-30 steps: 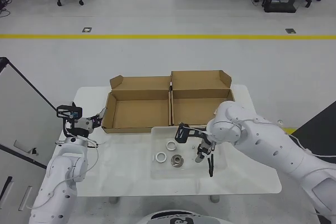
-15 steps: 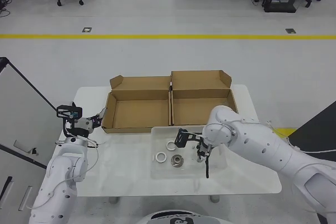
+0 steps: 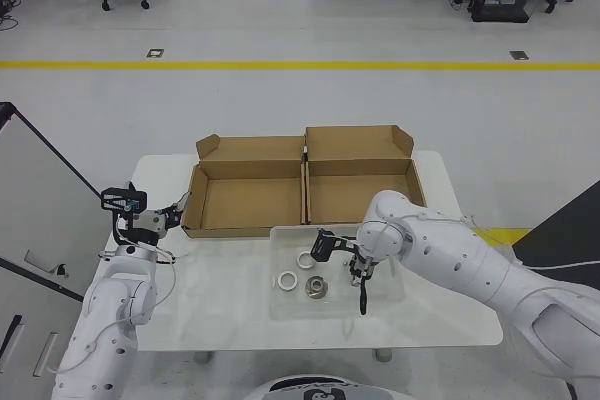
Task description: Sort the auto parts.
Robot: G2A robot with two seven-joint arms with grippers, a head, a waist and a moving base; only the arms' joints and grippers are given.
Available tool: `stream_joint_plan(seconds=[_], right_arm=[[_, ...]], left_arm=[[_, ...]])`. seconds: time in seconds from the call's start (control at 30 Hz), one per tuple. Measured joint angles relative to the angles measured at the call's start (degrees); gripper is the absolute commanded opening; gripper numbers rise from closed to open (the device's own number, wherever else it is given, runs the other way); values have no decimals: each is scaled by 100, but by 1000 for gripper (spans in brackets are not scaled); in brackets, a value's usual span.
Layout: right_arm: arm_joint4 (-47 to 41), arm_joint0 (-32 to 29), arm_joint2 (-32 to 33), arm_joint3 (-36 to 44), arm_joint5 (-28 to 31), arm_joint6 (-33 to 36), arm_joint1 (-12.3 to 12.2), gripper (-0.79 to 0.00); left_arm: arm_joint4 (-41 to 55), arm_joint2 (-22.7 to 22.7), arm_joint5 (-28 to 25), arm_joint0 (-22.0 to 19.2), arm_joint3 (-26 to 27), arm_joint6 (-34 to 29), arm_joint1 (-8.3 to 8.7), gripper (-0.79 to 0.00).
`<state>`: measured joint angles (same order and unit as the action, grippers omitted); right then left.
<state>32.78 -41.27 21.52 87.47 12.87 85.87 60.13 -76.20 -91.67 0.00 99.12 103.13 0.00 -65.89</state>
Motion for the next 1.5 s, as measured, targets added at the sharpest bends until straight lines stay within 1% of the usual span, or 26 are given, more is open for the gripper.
stream_joint_plan(seconds=[0.1,0.27,0.3,0.33,0.37,0.6,0.73,0.83,0.93,1.27,1.37,1.5], right_arm=[[-4,-3,-11,-83,10,-9,30,-542],[17,2,-17,-164,17,8,69,-622],[20,0,-16,-177,16,8,75,-662],[24,-1,-15,-191,15,7,80,-733],[32,-4,-13,-212,12,5,87,-785],[1,5,24,-257,-48,103,118,-785],[-136,48,168,36,-150,218,48,-785],[-297,119,276,367,-181,214,-98,-785],[-587,246,412,763,-183,213,-319,-785],[-1949,897,853,2153,-97,213,-1315,-785],[-2402,1122,984,2418,-45,213,-1587,-785],[-3077,1327,1247,2572,119,213,-1879,-785]], left_arm=[[0,0,0,0,0,0,0,0],[0,0,0,0,0,0,0,0],[0,0,0,0,0,0,0,0],[0,0,0,0,0,0,0,0],[0,0,0,0,0,0,0,0],[0,0,0,0,0,0,0,0],[0,0,0,0,0,0,0,0],[0,0,0,0,0,0,0,0],[0,0,0,0,0,0,0,0],[0,0,0,0,0,0,0,0],[0,0,0,0,0,0,0,0],[0,0,0,0,0,0,0,0]])
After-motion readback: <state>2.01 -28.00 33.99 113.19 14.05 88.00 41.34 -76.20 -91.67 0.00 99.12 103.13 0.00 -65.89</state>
